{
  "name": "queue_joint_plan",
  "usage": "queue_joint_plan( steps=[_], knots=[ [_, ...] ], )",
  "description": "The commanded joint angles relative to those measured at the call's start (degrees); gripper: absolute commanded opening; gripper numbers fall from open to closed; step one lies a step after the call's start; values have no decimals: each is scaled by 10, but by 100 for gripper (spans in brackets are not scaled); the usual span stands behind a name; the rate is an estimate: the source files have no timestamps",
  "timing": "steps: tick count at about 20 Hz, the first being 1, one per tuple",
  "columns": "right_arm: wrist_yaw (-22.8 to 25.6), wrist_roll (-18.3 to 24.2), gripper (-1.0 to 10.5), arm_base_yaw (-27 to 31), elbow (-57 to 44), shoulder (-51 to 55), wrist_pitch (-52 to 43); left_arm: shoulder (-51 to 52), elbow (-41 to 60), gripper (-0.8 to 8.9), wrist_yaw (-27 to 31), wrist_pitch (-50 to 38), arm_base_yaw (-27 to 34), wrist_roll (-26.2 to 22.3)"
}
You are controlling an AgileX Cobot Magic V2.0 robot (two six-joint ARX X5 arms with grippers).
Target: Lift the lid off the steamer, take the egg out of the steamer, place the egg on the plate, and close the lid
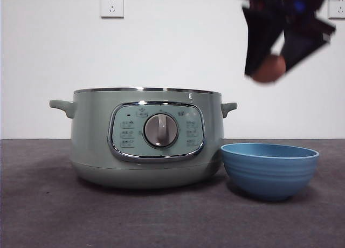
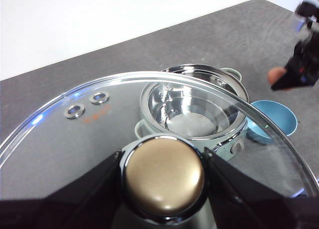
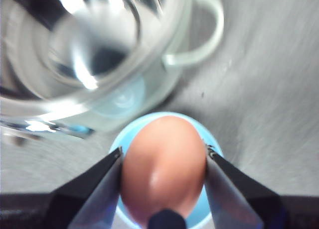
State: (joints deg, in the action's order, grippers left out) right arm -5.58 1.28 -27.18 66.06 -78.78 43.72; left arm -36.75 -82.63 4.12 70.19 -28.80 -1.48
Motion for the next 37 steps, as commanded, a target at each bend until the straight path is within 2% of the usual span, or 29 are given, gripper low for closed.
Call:
queue_joint_plan(
  steps=[1, 4, 8, 15, 19, 20, 21, 23, 24, 26, 29, 31, 37],
  knots=[
    [-5, -2, -17, -1, -57, -4, -61, 5, -8, -9, -1, -31, -1, -2],
    [-5, -2, -17, -2, -114, -18, -117, 5, -8, -9, -1, -31, -1, -1],
    [-5, -2, -17, -3, -141, -62, -159, 5, -8, -9, -1, -31, -1, -1],
    [-5, -1, -17, -4, -141, -146, -184, 5, -8, -9, 0, -28, -1, 0],
    [-6, -2, 2, -11, -141, -152, -186, 5, -8, -9, 0, -28, -1, 0],
    [-5, -4, 39, -11, -141, -152, -182, 5, -8, -9, 0, -28, -1, 0],
    [-5, -4, 125, -12, -141, -152, -179, 5, -8, -9, 0, -28, -1, -1],
    [-5, -4, 347, -17, -141, -150, -179, 5, -8, -9, 0, -28, -1, -1],
    [-5, -3, 406, -18, -141, -148, -180, 5, -8, -9, 0, -28, -1, -1],
    [-5, -4, 414, -19, -140, -144, -180, 1, -8, -9, -1, -31, -1, -1],
    [-5, -4, 414, -19, -139, -113, -179, -22, -8, -9, -12, -49, -1, -3],
    [-4, -9, 413, -19, -135, -68, -157, -47, -8, -9, -53, -77, -1, -3],
    [-3, -19, 413, -19, -122, 171, -87, -171, -8, -9, -97, -182, -1, -33]
  ],
)
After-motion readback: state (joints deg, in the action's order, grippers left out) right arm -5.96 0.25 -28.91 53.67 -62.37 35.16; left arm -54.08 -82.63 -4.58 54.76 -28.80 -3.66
